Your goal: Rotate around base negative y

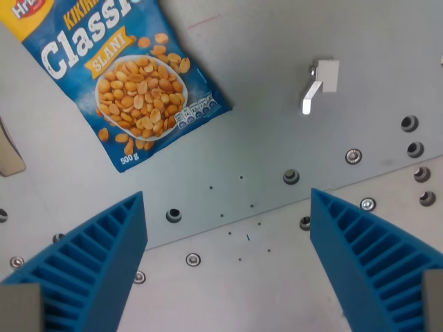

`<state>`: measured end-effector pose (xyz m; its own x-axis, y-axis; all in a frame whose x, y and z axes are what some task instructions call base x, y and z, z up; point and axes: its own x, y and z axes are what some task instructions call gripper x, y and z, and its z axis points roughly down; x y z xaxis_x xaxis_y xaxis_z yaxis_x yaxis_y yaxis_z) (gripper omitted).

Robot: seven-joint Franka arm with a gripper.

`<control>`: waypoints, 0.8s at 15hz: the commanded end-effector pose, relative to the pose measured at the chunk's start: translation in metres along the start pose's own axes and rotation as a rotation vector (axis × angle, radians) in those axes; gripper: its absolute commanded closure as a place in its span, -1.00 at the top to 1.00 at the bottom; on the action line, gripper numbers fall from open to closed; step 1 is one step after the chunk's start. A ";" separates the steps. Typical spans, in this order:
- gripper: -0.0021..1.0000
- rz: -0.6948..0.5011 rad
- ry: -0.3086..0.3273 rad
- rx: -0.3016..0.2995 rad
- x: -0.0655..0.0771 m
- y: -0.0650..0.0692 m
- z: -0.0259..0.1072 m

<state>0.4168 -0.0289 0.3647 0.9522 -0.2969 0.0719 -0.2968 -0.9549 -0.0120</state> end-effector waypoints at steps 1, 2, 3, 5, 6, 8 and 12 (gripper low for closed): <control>1.00 0.004 0.254 0.085 -0.015 0.003 0.002; 1.00 0.004 0.267 0.089 -0.015 0.003 0.002; 1.00 0.004 0.279 0.093 -0.015 0.003 0.002; 1.00 0.004 0.305 0.101 -0.015 0.003 0.002; 1.00 0.005 0.318 0.105 -0.015 0.003 0.002; 1.00 0.005 0.343 0.113 -0.015 0.003 0.002; 1.00 0.006 0.394 0.129 -0.015 0.003 0.002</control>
<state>0.4167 -0.0290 0.3641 0.9357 -0.2992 0.1868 -0.2970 -0.9540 -0.0406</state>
